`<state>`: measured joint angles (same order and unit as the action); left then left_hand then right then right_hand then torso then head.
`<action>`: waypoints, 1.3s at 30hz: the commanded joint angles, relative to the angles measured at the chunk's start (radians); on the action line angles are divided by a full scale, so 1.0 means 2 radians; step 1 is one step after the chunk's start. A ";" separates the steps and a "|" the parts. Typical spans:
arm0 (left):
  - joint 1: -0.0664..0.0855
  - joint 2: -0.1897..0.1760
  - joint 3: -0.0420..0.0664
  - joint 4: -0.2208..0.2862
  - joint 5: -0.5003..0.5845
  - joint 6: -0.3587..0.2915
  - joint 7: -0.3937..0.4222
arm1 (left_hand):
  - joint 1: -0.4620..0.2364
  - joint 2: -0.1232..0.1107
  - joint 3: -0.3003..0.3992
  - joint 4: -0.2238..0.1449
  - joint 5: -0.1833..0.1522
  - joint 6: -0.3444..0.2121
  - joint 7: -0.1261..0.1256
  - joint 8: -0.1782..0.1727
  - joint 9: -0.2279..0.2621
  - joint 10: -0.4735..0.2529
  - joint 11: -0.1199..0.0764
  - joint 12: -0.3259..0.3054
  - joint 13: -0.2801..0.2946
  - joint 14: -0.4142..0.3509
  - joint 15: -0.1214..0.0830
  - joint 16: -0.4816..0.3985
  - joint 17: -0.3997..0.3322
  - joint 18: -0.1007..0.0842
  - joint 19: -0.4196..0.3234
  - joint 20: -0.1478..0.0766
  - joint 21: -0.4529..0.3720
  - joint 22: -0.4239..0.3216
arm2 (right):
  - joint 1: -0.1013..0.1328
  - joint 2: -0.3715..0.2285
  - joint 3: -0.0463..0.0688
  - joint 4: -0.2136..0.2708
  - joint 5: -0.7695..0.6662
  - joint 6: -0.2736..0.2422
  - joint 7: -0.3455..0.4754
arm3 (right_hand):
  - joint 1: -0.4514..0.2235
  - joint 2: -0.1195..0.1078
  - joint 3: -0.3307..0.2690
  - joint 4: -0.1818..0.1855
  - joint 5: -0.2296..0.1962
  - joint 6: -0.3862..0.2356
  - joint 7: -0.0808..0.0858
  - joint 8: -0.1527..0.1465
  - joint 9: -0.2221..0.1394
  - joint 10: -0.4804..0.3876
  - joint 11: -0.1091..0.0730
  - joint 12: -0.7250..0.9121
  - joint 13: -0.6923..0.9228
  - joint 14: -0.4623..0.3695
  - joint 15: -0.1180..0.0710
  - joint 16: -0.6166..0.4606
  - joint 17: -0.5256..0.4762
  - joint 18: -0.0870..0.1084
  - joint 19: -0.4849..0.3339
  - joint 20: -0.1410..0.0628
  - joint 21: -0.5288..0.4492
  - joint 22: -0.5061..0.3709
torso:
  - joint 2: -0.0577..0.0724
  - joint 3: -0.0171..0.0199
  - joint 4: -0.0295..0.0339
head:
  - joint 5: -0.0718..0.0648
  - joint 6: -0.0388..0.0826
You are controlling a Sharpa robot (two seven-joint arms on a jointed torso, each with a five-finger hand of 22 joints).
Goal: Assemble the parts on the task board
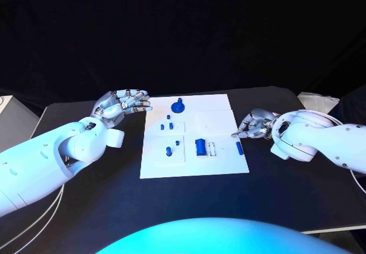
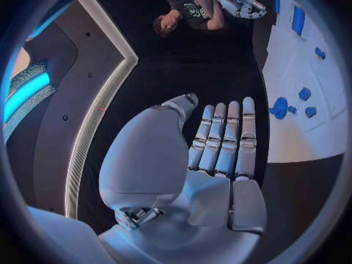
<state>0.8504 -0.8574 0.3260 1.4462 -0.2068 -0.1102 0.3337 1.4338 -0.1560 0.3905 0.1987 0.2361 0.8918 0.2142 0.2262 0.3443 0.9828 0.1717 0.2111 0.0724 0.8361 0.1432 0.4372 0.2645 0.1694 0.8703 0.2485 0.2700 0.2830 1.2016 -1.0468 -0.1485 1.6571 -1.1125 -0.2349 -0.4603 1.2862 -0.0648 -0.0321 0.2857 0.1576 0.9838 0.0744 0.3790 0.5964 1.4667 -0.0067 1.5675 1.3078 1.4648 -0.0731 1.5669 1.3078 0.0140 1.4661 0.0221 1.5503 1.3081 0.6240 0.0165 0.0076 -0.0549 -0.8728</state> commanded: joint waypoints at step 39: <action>-0.001 -0.002 0.000 -0.001 0.000 0.007 0.003 | 0.002 -0.002 0.000 0.003 0.000 -0.003 0.002 0.002 -0.001 -0.002 0.002 -0.003 -0.001 -0.003 0.001 -0.003 0.001 0.005 0.003 0.001 -0.004 -0.001 | -0.026 0.016 -0.002 -0.013 -0.105 0.074 -0.052 | -0.019 -0.010 0.035 0.000 0.008 0.026 -0.009 -0.001 0.007 0.052 -0.005 0.002 0.131 0.053 -0.003 0.002 0.131 -0.005 0.051 0.001 0.002 0.129 | 0.000 -0.0004 0.0006 | -0.006 0.000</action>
<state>0.8496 -0.8620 0.3258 1.4426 -0.2068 -0.1103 0.3332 1.4338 -0.1560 0.3905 0.1987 0.2361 0.8918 0.2142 0.2262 0.3437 0.9829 0.1717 0.2113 0.0726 0.8361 0.1432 0.4373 0.2655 0.1694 0.8703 0.2485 0.2655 0.2819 1.1500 -1.0162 -0.1533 1.6317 -1.3064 -0.0913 -0.5587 1.2380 -0.0843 0.0312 0.2857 0.1663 1.0295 0.0602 0.3790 0.6082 1.4667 -0.0067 1.5674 1.3078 1.4648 -0.0732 1.5668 1.3075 0.0141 1.4661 0.0220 1.5549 1.3075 0.6248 0.0152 0.0086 -0.0650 -0.8728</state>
